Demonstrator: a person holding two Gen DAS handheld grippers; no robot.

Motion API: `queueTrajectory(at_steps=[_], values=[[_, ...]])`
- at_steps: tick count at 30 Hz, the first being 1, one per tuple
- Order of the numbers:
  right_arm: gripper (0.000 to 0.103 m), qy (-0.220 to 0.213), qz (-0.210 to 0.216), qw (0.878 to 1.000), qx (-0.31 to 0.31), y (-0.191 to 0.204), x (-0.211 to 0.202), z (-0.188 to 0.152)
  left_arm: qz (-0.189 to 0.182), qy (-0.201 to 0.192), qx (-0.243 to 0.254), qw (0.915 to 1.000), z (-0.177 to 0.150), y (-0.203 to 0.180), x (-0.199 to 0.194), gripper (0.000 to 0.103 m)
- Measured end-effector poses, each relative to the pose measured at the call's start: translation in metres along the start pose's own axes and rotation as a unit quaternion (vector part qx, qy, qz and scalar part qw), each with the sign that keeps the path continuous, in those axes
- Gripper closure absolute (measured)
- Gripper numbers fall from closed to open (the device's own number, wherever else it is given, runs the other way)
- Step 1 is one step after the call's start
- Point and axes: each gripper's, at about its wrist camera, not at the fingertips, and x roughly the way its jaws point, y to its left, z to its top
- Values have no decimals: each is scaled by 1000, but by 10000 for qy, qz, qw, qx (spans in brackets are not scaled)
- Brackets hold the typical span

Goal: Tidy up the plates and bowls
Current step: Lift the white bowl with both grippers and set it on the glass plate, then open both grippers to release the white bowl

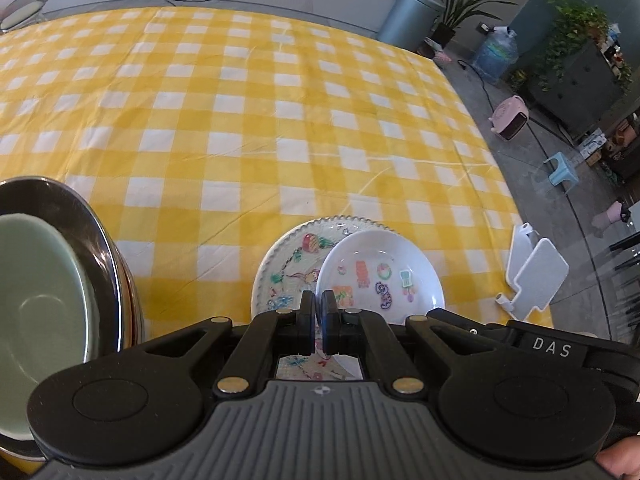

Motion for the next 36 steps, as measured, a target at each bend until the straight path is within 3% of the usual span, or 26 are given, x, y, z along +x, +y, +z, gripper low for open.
queueTrajectory(at_steps=[16, 29, 33, 36], values=[[103, 148, -458, 9986, -196, 8, 14, -1, 303, 42, 75, 9995, -8, -1, 15, 98], [100, 202, -515, 9982, -223, 11, 20, 0, 549, 55, 337, 9979, -9, -9, 19, 98], [96, 121, -548, 9982, -187, 11, 17, -1, 549, 31, 320, 9980, -9, -8, 17, 89], [86, 43, -512, 9984, -251, 14, 11, -4, 493, -22, 366, 9981, -8, -9, 11, 80]])
